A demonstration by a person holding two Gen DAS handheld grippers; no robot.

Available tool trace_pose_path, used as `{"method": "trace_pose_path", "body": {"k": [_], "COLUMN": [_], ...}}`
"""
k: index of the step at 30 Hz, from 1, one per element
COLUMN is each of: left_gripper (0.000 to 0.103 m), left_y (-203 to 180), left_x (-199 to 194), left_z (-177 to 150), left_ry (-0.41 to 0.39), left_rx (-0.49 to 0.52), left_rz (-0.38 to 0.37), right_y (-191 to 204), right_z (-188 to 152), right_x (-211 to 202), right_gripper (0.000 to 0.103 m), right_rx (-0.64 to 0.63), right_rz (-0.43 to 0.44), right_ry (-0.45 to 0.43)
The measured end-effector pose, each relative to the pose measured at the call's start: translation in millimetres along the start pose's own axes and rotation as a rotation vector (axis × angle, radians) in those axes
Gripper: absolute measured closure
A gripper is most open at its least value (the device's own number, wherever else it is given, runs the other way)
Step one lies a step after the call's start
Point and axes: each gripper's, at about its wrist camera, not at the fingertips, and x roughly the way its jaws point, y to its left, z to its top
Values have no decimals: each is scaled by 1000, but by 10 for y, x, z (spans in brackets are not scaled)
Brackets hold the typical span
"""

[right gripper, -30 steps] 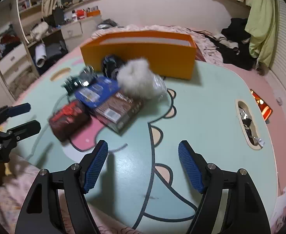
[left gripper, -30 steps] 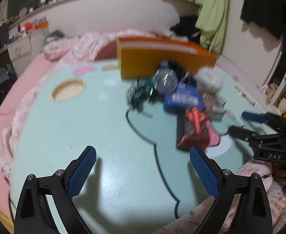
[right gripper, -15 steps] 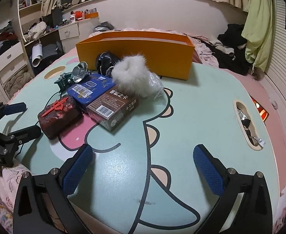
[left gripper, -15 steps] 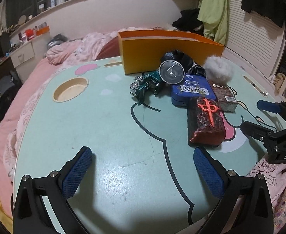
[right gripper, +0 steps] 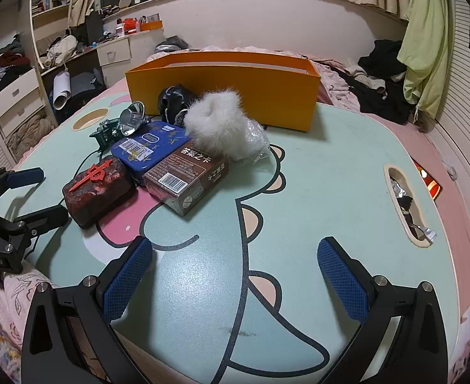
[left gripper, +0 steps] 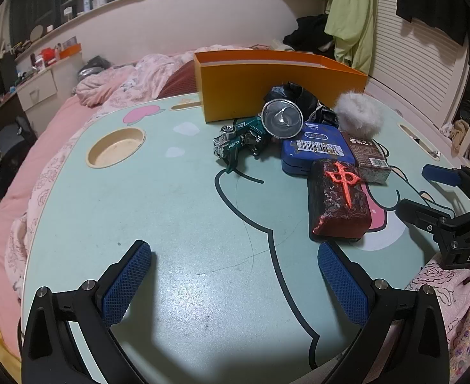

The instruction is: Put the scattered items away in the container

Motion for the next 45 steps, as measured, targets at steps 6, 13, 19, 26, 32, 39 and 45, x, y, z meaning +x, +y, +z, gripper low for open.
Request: {"method": "trace_pose_path", "body": {"k": [6,13,19,26,32,39,45], "left_gripper": [0,0,0,0,0,0,0], "left_y": [0,-2,-3,-4,-4,3,-12], "left_x": [0,0,0,1,1,-2,-228], "left_z": [2,3,4,5,7,11,111], "left_ry": [0,0,0,0,0,2,-92], "left_rx": [0,0,0,0,1,-4,-12], "left_rz": [0,0,0,0,0,6,-54], "right_y": [0,0,0,-1,-3,-6,2], "right_z": [-1,-3,-4,-5,-6,-7,-9], "right_x": [0,0,0,0,0,0,-1], "right_gripper": [0,0,0,0,0,0,0], "right_rx": [1,1,2,3,3,4,5], "right_rz": [-1,-2,-2,-3,-4,-3,-4], "right_ry": [0,0,0,1,0,0,-1]}}
